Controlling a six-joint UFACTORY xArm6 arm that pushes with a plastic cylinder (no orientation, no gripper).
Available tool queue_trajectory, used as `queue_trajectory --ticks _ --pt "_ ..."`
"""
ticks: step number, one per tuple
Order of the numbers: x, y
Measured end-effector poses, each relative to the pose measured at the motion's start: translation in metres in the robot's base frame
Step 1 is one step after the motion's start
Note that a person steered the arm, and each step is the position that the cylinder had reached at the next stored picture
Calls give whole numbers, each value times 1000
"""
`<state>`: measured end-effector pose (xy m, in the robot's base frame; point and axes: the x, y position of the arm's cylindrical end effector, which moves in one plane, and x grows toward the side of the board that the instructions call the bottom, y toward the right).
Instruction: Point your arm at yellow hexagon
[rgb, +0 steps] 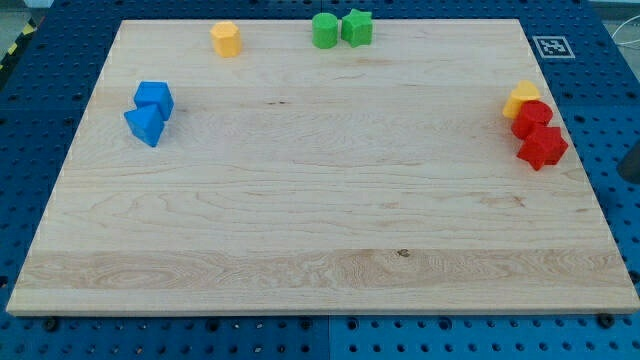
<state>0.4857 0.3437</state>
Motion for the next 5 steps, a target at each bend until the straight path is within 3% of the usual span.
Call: queue_trajectory --ticks 1,2,5 --pt "45 -23" --pt "52 -71" --pt "-43 -236"
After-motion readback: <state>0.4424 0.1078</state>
